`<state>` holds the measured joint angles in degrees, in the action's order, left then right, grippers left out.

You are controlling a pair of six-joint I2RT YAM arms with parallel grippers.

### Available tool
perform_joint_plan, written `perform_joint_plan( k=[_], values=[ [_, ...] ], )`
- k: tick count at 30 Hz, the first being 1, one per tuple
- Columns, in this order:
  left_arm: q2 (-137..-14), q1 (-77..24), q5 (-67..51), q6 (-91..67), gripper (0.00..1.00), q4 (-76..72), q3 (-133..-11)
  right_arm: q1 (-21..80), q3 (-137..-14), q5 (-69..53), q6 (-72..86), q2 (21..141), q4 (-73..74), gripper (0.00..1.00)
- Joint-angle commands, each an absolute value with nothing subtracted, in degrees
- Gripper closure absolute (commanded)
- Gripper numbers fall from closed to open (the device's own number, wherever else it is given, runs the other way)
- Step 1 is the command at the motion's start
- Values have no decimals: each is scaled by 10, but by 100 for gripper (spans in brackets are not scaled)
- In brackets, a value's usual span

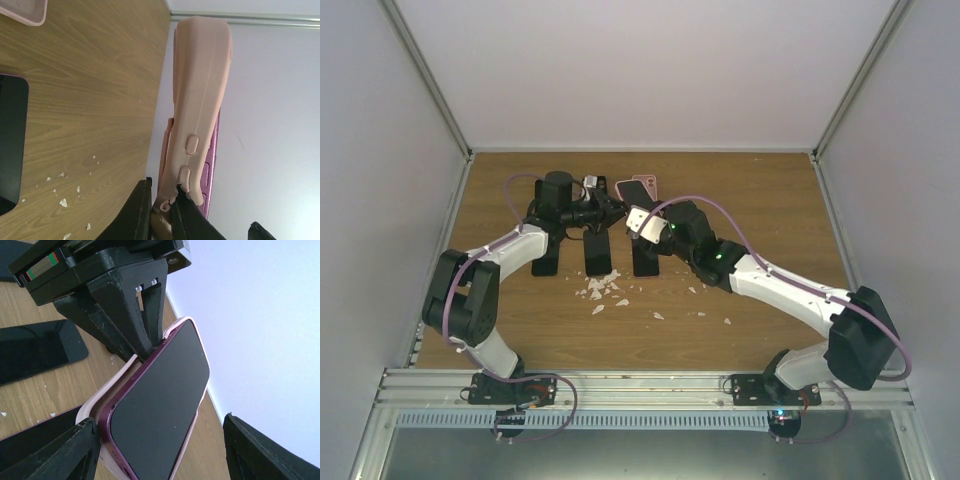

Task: Take the phone out of the phone case
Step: Remove the phone case from the phone.

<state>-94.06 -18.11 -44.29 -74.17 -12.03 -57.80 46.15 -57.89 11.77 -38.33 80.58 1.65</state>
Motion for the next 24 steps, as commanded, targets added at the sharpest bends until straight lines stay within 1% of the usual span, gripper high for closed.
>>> perform_joint_plan(
  k=[1,8,14,18,22,24],
  values=[
    [-932,-190,-503,-759,100,-195,-575,468,-564,141,-408,809,-15,32],
    [-934,-191,-514,-772,100,-209,-570,470,-544,122,-421,816,-17,24],
    [-934,-193,-521,-776,100,-218,-570,470,-539,117,-427,829,-26,24],
    [-933,-197,-527,-777,100,-223,-568,470,-531,140,-437,844,-57,30],
    [-933,-198,-533,-777,100,-224,-564,470,-520,185,-456,852,-116,42],
    [-933,-198,-534,-777,100,-223,-562,470,-514,202,-468,855,-145,46]
  ],
)
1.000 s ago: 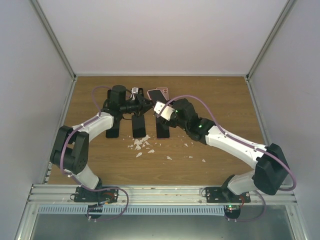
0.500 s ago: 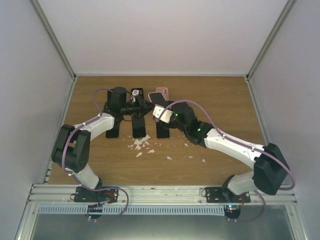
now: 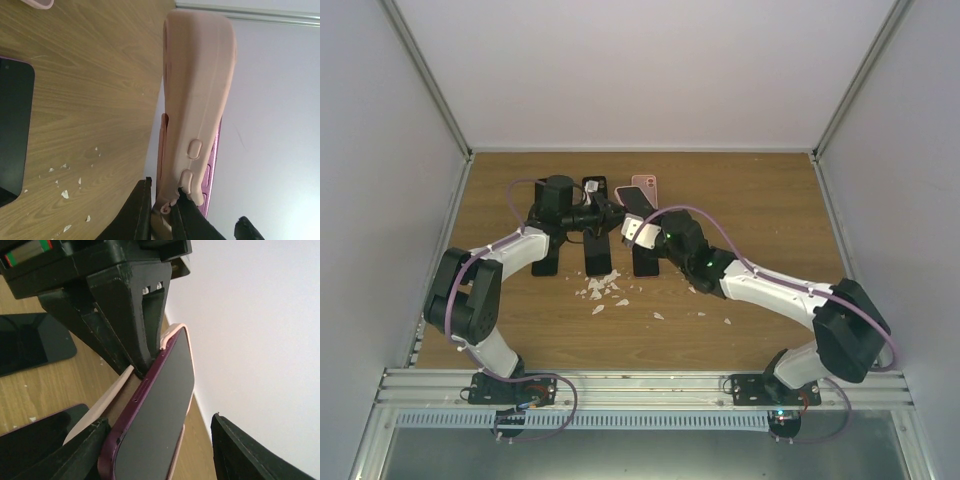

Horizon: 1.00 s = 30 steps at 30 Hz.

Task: Take the phone out of the phone case
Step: Remove the phone case from the phone.

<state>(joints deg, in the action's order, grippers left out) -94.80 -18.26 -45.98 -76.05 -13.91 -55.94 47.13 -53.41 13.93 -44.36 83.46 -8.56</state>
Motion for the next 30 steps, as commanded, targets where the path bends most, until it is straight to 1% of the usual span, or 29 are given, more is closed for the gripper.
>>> perform_joint_plan(
  k=[1,5,10,14,19,24,26,30],
  values=[
    [-933,-199,-534,-778,100,-223,-561,470,-511,210,-476,856,-160,47],
    [-937,-199,-534,-778,100,-223,-560,468,-499,237,-511,866,-226,52],
    [-936,-200,-535,-777,100,-221,-560,460,-506,241,-523,882,-251,55],
    [-933,-199,-533,-773,100,-217,-559,457,-516,241,-519,881,-250,69],
    [-934,-199,-530,-770,100,-214,-558,456,-527,227,-514,864,-228,82],
    [-937,-198,-527,-758,100,-201,-566,449,-555,209,-479,847,-173,95],
    [-936,-198,-524,-754,100,-197,-567,447,-564,204,-470,840,-157,99],
    [-936,-194,-513,-738,100,-180,-568,442,-583,192,-454,829,-125,99]
  ],
)
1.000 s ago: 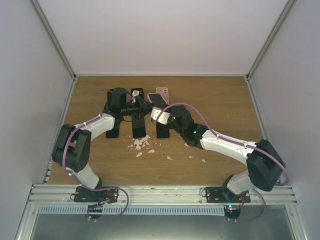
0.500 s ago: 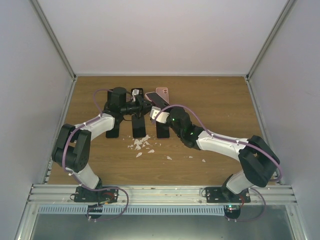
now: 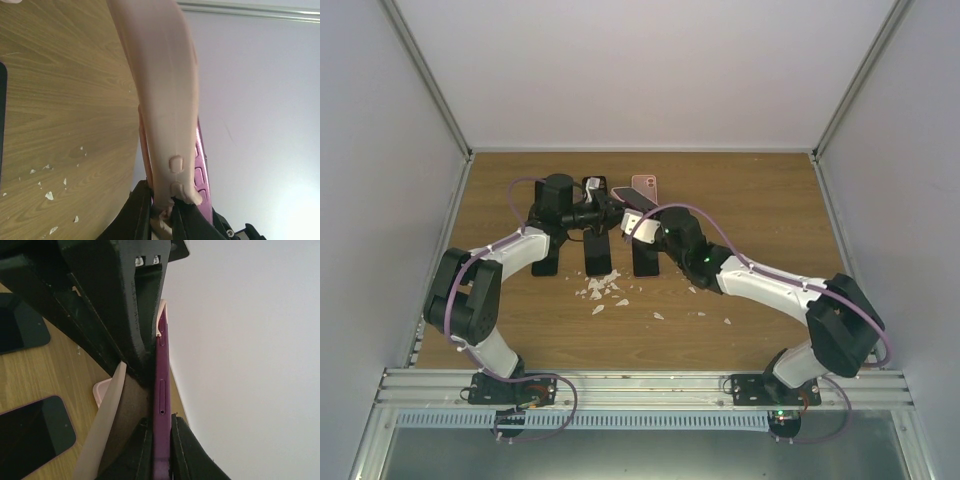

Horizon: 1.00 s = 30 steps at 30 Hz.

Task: Take the phone out of the phone case
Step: Remove the phone case from the phone.

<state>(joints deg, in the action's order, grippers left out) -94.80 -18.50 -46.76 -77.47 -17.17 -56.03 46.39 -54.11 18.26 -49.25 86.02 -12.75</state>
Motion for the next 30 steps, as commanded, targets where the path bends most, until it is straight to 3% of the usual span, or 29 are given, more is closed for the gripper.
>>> perform_joint_plan(
  k=[1,19,30],
  values=[
    [-935,-193,-510,-735,100,-176,-568,441,-590,188,-448,825,-115,100],
    [-933,-161,-443,-673,100,-98,-571,390,-717,50,-288,790,78,100],
    [-931,-158,-411,-630,100,-61,-577,355,-763,4,-243,792,116,100]
  ],
)
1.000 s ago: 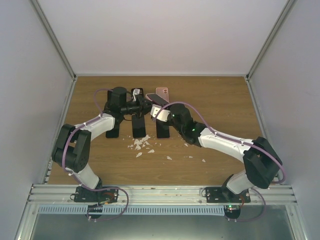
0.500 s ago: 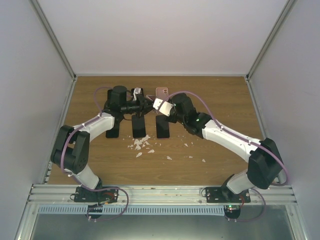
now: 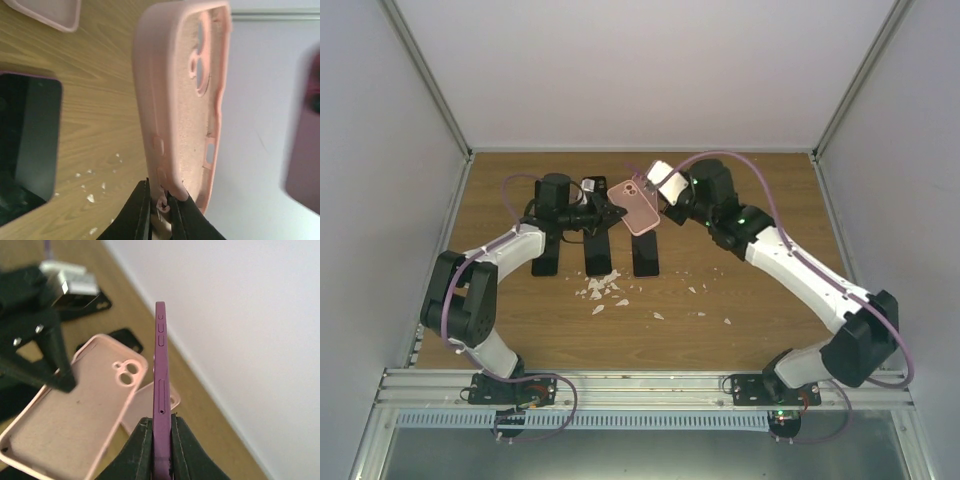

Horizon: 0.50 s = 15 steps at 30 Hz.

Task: Take the phone out of the phone case
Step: Remove the phone case from the phone, then place the phone at the center of the board.

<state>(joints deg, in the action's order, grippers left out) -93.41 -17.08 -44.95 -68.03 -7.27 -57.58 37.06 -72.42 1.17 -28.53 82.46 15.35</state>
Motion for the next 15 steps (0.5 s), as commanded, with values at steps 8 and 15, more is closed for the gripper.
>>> perform_joint_plan(
  k=[8,15],
  values=[
    [-925,-149,-403,-607,100,-49,-577,334,-761,20,-256,777,139,100],
    [-916,-130,-391,-601,100,-46,-572,321,-645,56,-299,715,138,99]
  ],
)
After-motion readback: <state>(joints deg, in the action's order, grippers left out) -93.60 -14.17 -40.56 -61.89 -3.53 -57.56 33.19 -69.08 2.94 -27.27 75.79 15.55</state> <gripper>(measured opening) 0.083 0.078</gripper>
